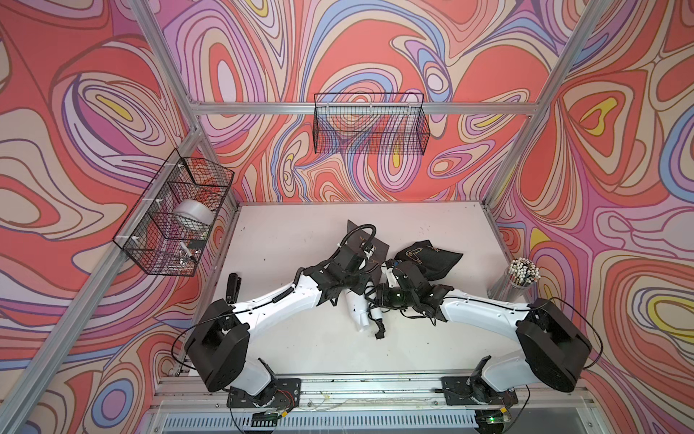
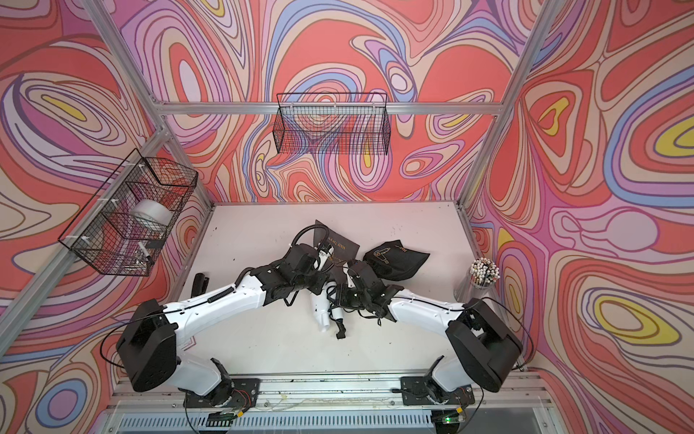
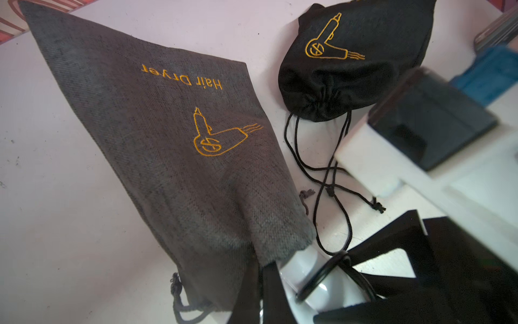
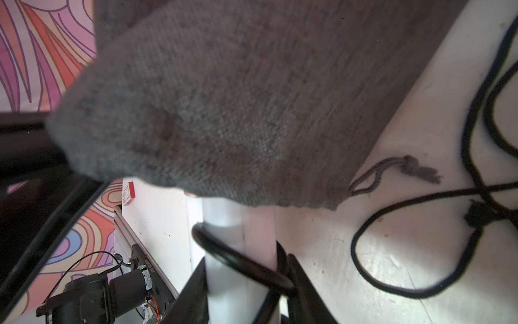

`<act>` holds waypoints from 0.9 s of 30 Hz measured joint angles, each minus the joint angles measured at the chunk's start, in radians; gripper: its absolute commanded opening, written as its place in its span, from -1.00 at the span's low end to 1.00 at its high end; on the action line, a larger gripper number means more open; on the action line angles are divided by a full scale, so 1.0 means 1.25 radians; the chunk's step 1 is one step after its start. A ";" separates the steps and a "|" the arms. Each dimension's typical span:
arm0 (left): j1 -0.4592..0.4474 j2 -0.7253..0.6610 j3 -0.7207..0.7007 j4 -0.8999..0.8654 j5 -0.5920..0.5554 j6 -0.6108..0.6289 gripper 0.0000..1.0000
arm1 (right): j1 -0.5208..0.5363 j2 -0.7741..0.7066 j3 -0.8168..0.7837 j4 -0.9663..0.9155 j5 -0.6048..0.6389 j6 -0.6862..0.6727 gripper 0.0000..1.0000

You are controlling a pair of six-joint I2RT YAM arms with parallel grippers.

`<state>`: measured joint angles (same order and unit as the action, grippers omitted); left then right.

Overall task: Pack away hair dryers
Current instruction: Place the hair dryer in the drawstring bag.

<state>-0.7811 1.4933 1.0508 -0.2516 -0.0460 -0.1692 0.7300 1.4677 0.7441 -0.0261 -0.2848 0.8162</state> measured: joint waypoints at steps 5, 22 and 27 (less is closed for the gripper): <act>0.000 -0.031 -0.021 0.017 0.003 -0.015 -1.00 | 0.000 0.001 0.001 0.009 0.007 0.013 -1.00; -0.004 -0.164 -0.182 0.031 0.019 -0.015 -1.00 | -0.079 -0.011 -0.130 0.245 -0.079 0.180 -1.00; -0.019 -0.178 -0.214 0.040 0.023 -0.015 -1.00 | -0.103 -0.005 -0.163 0.352 -0.117 0.251 -1.00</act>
<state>-0.8043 1.2709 0.7834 -0.2020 -0.0166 -0.1875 0.6014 1.4609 0.5400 0.4133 -0.4313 1.1294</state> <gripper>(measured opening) 0.052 0.403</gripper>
